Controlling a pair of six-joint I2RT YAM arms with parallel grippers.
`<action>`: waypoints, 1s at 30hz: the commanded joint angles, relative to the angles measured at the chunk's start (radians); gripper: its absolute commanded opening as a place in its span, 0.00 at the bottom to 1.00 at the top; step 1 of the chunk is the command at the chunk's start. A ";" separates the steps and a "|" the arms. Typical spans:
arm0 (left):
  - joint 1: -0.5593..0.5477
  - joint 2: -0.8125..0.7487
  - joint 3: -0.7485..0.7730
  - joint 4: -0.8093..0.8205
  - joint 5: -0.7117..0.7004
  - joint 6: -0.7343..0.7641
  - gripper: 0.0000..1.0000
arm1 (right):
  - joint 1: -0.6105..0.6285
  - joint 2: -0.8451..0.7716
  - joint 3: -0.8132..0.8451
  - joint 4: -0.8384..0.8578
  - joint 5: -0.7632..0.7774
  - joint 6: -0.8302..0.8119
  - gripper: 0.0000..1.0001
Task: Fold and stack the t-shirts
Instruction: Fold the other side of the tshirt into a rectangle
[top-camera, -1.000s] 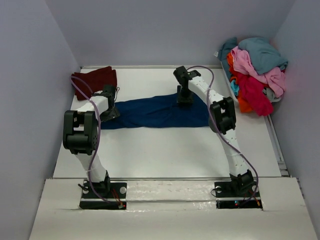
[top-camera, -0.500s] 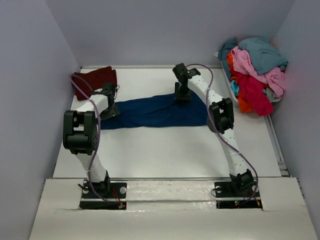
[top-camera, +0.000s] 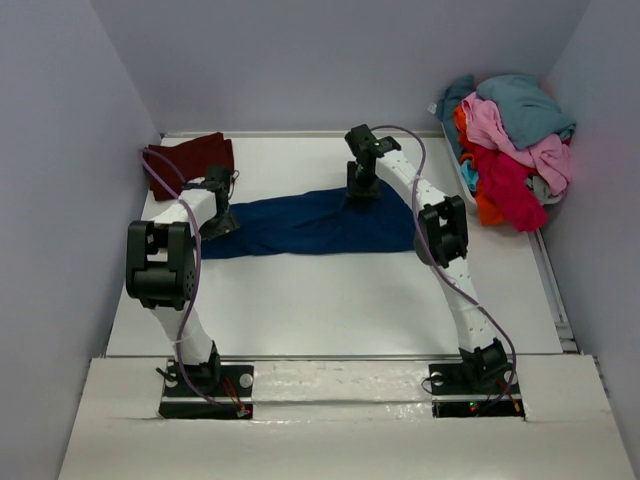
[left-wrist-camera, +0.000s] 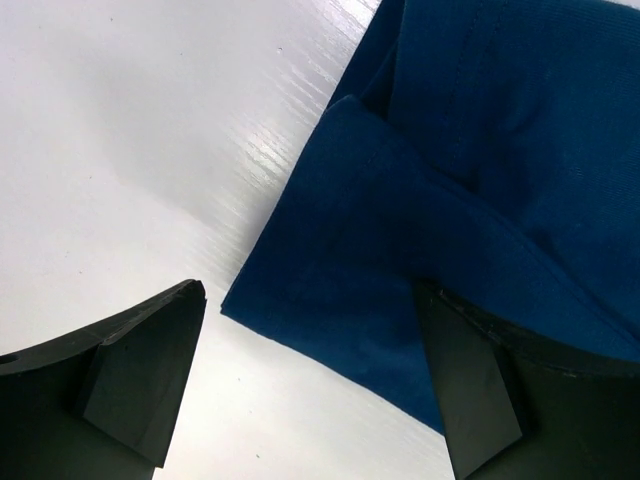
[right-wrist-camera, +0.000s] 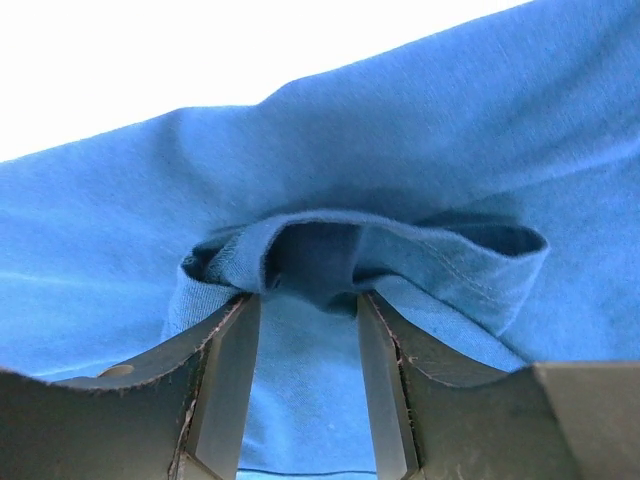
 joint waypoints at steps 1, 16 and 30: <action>-0.004 -0.044 -0.001 -0.019 -0.025 -0.002 0.99 | 0.004 -0.069 0.021 0.078 -0.038 -0.024 0.50; -0.004 -0.034 0.028 -0.028 -0.025 0.001 0.99 | 0.033 -0.124 0.050 0.205 -0.095 -0.120 0.53; -0.004 -0.024 0.017 -0.012 -0.008 0.000 0.99 | 0.053 -0.236 -0.167 0.113 0.201 -0.048 0.47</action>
